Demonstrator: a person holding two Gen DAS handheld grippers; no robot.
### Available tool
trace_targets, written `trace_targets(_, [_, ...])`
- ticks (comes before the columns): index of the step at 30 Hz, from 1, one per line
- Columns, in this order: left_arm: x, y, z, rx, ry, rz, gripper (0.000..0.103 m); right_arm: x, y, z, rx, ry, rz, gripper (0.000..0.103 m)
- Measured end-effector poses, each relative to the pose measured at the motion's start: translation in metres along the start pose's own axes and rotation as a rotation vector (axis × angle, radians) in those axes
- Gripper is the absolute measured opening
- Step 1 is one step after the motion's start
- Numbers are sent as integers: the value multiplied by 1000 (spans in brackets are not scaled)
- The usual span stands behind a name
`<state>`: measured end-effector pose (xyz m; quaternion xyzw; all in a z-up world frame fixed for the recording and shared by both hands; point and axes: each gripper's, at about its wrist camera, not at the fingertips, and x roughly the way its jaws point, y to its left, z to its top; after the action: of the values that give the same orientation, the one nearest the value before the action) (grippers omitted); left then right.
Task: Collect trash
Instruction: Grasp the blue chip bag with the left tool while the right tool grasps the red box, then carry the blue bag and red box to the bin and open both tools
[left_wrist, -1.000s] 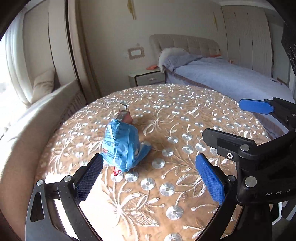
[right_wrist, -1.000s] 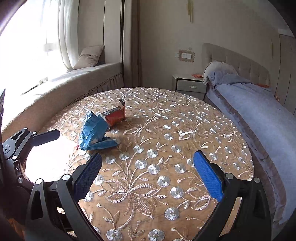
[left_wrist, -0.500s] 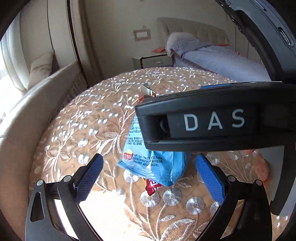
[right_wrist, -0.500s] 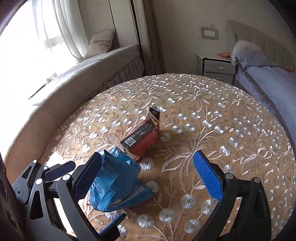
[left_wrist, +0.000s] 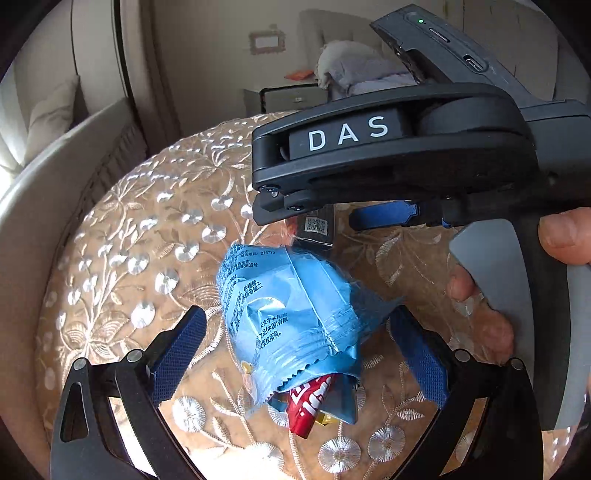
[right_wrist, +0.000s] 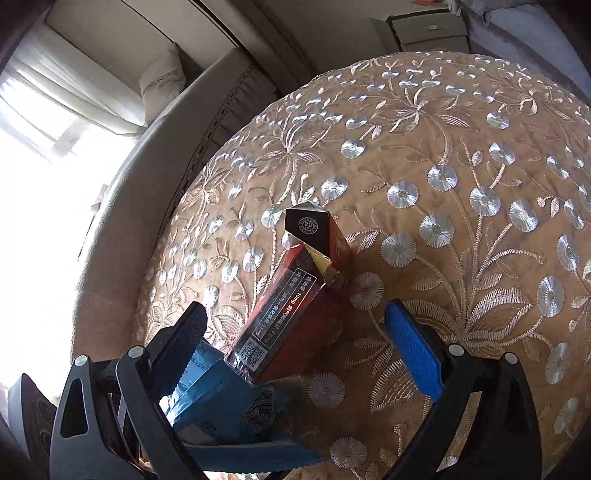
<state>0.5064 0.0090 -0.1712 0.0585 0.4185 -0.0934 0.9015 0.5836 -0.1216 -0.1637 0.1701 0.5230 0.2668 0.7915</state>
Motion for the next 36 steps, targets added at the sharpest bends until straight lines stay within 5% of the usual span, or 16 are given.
trace_targets(1, [4, 1, 1, 0, 7, -12, 97, 3, -4, 2, 5, 11, -9, 75])
trace_targets(5, [16, 7, -1, -51, 26, -158, 82, 4, -5, 5, 4, -20, 22, 61])
trace_targets(8, [8, -5, -5, -9, -30, -179, 63, 3, -9, 6, -13, -42, 25, 59])
trace_targets(11, [-9, -15, -7, 27, -103, -136, 55, -1, -17, 8, 9, -54, 82, 50])
trace_targets(22, [-84, -31, -45, 14, -185, -132, 54, -81, -34, -32, 38, -217, 166, 45])
trace_targets(28, [-127, -75, -74, 65, -228, -103, 54, -139, -25, -89, -57, -283, 57, 45])
trace_targets(36, [-153, -122, -107, 73, -220, -187, 54, -210, -22, -196, -193, -358, -168, 45])
